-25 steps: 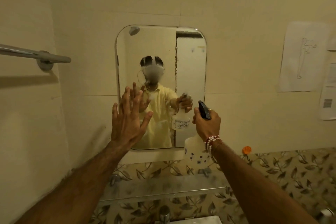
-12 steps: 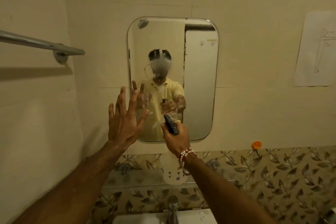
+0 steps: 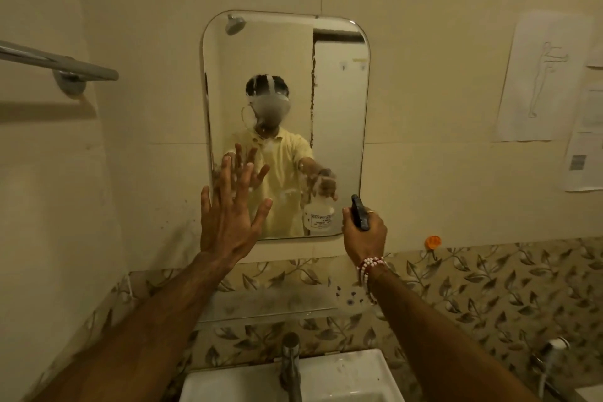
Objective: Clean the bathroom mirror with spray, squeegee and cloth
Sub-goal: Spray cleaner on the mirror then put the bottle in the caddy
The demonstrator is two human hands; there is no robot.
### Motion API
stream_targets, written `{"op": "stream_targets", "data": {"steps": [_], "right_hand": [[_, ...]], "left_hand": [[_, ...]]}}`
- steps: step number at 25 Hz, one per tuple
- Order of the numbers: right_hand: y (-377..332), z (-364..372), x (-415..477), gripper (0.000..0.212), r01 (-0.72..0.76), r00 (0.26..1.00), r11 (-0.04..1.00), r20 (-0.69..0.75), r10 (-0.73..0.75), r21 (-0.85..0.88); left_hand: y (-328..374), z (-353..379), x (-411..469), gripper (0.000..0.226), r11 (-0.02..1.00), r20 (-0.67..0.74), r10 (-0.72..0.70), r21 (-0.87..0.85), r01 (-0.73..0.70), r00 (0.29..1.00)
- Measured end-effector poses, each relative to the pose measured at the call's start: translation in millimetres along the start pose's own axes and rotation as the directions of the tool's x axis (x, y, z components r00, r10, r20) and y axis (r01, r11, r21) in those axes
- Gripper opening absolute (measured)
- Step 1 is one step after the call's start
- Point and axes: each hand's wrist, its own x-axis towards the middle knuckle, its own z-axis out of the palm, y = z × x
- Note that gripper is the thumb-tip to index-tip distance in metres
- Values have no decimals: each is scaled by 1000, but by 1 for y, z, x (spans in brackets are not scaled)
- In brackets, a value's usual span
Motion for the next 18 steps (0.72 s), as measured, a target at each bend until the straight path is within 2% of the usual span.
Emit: {"op": "stream_targets", "data": {"steps": [4,7,10,13,18], "right_hand": [[3,15,-23,13,45,984,999,171,-44,-5],[0,44,-53,13,106,940,994,324,-105,16],[6,72,-82,19,114,907,993,410,-99,-12],[16,83,-94,21,99,909,993,412,-60,-72],[34,58,-80,16,23,952,996,306,6,-92]], "left_hand": [[-5,-3,-6,78,1000,-15,-10,-3,10,1000],[-17,-9,-10,79,1000,-25,-20,21,21,999],[-32,-14,-16,80,998,-26,-42,50,43,999],[-43,-16,-20,81,997,-28,-50,64,51,998],[-37,-7,-23,79,998,-5,-47,34,47,999]]}}
